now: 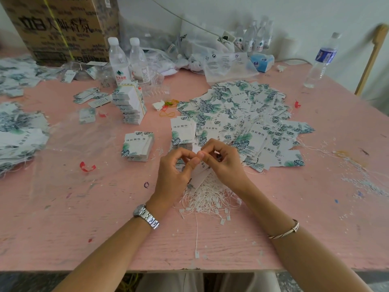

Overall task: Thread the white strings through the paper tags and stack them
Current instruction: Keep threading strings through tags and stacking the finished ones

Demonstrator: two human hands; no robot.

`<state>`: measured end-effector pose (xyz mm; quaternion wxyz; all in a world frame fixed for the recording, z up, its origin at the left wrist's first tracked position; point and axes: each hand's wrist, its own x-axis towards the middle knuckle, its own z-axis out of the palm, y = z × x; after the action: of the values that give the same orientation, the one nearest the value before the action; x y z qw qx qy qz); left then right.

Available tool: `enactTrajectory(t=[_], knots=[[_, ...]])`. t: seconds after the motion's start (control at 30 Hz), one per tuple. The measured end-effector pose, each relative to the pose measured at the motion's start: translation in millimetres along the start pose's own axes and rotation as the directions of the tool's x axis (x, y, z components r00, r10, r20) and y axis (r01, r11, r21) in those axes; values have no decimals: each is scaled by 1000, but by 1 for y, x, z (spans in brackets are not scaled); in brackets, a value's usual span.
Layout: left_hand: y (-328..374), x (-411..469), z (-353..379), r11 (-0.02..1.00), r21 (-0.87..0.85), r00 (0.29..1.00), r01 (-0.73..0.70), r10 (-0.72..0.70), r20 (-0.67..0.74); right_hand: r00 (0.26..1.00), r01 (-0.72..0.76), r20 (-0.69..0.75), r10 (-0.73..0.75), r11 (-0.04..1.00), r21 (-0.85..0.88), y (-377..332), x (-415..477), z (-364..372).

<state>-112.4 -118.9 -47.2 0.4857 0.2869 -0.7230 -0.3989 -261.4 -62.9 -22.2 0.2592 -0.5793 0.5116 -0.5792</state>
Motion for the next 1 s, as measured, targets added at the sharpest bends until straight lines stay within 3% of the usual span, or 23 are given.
enactTrajectory(t=[0.23, 0.47, 0.67, 0.83, 1.0], knots=[[3, 1, 1, 1000, -8, 999, -28, 28, -20, 995, -81, -40, 88, 985, 150, 2, 0, -2], [6, 0, 1, 995, 31, 990, -92, 88, 110, 984, -165, 10, 176, 904, 395, -4, 1, -5], [3, -2, 2, 982, 176, 971, -62, 19, 237, 973, -190, 25, 229, 735, 651, -7, 5, -13], [2, -2, 0, 985, 169, 972, 29, -67, 226, 980, -148, 35, 196, 594, 791, -10, 8, -21], [2, -1, 2, 994, 102, 967, 34, -59, 246, 981, -90, -16, 195, 520, 849, -11, 11, -28]])
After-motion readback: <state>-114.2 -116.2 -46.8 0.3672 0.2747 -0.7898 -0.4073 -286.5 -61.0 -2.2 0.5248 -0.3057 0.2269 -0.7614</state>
